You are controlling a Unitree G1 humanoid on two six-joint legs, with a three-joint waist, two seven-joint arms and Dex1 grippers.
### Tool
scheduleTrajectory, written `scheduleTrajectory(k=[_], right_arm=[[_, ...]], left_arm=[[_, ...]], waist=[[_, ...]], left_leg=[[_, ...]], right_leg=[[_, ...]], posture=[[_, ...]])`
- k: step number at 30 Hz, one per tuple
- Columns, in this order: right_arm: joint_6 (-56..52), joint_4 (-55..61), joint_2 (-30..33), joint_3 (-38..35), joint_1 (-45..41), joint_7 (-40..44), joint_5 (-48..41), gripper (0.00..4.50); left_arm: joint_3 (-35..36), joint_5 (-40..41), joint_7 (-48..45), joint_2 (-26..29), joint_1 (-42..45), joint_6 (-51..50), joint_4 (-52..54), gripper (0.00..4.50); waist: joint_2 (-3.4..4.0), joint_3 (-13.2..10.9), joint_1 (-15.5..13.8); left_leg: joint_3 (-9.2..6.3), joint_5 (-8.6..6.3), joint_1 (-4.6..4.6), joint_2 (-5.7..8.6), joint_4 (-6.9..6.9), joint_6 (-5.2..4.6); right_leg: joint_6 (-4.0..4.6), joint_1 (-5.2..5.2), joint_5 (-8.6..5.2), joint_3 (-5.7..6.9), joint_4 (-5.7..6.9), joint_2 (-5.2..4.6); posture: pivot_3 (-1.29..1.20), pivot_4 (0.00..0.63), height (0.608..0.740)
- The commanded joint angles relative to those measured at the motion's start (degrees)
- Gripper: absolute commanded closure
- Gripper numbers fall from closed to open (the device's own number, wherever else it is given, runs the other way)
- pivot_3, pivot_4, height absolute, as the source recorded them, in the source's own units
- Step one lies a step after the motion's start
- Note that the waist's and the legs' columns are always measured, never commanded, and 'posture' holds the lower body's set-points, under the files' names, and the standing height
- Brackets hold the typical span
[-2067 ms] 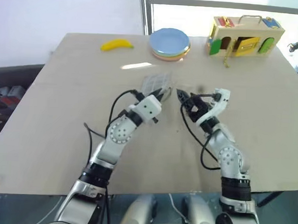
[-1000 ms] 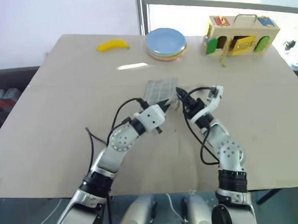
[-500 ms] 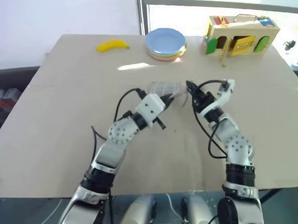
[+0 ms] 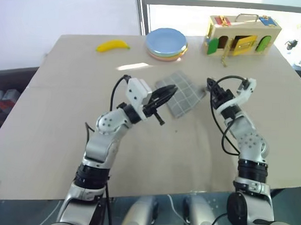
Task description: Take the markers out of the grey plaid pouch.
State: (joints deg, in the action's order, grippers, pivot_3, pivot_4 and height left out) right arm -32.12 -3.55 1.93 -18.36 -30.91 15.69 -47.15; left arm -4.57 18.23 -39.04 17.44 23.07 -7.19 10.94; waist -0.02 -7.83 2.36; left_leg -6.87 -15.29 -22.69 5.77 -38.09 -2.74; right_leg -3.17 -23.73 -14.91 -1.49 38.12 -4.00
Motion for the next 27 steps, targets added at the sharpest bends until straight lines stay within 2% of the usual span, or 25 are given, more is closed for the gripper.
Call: scheduleTrajectory(k=[1, 8, 12, 13, 14, 23, 27], right_arm=[[0.19, 3.56, -0.83, 0.98, -1.71, -0.24, -1.39, 4.42], [-0.75, 6.41, -4.19, 3.6, -3.63, -1.9, -2.18, 4.42], [-1.34, 8.18, -6.3, 5.93, -3.64, -2.9, -2.17, 4.5], [-1.46, 8.65, -6.71, 6.34, -3.71, -3.23, -2.3, 4.5], [-1.55, 9.13, -7.19, 6.69, -3.81, -3.57, -2.49, 4.5], [-2.18, 11.22, -10.61, 9.66, -4.39, -5.78, -3.19, 4.5], [-3.57, 11.76, -10.21, 11.88, -4.09, -5.71, -2.73, 4.5]], left_arm=[[-1.77, -2.45, -1.96, 2.04, -0.26, 2.22, 1.69, 4.24], [-6.92, -8.5, -2.05, 3.76, 0.02, 1.21, -0.1, 4.24], [-9.51, -17.26, 0.81, 5.3, -0.1, 6.27, -2.89, 3.18], [-9.76, -19.2, 1.88, 5.59, -0.19, 7.24, -3.44, 2.61], [-9.8, -20.87, 3.21, 5.65, -0.32, 8.48, -3.84, 2.24], [-10.16, -33.76, 17.47, 0.93, -4.3, 6.91, -1.35, 2.18], [-8.03, -33.86, 20.86, -2.32, -5.51, 3.39, 1.84, 2.18]], waist=[[0.0, 0.0, 0.01], [0.01, -0.01, 0.02], [0.02, -0.01, 0.01], [0.03, -0.01, 0.02], [0.04, -0.02, 0.02], [0.04, -0.02, -0.02], [0.04, -0.02, -0.02]], left_leg=[[0.0, 0.0, 0.0, 0.0, 0.0, 0.0], [0.0, 0.0, 0.0, 0.0, 0.01, 0.0], [-0.01, 0.0, 0.01, 0.0, 0.01, 0.0], [0.0, 0.0, 0.01, 0.0, 0.02, 0.0], [0.0, 0.0, 0.0, 0.0, 0.02, 0.0], [-0.01, 0.0, 0.0, 0.01, 0.05, 0.0], [0.0, 0.0, 0.0, 0.01, 0.06, 0.0]], right_leg=[[0.0, 0.0, 0.0, 0.0, 0.0, 0.0], [0.0, -0.01, 0.0, -0.01, 0.0, 0.01], [0.0, -0.01, 0.0, -0.01, 0.0, 0.01], [0.0, -0.01, 0.0, 0.0, 0.0, 0.01], [0.0, -0.03, 0.0, -0.01, 0.01, 0.02], [0.0, -0.04, 0.0, 0.0, 0.0, 0.01], [0.0, -0.04, 0.0, -0.01, 0.01, 0.0]], posture=[[0.0, 0.15, 0.74], [0.0, 0.15, 0.74], [0.0, 0.15, 0.74], [0.0, 0.15, 0.74], [0.0, 0.15, 0.74], [0.0, 0.15, 0.74], [0.0, 0.15, 0.74]])
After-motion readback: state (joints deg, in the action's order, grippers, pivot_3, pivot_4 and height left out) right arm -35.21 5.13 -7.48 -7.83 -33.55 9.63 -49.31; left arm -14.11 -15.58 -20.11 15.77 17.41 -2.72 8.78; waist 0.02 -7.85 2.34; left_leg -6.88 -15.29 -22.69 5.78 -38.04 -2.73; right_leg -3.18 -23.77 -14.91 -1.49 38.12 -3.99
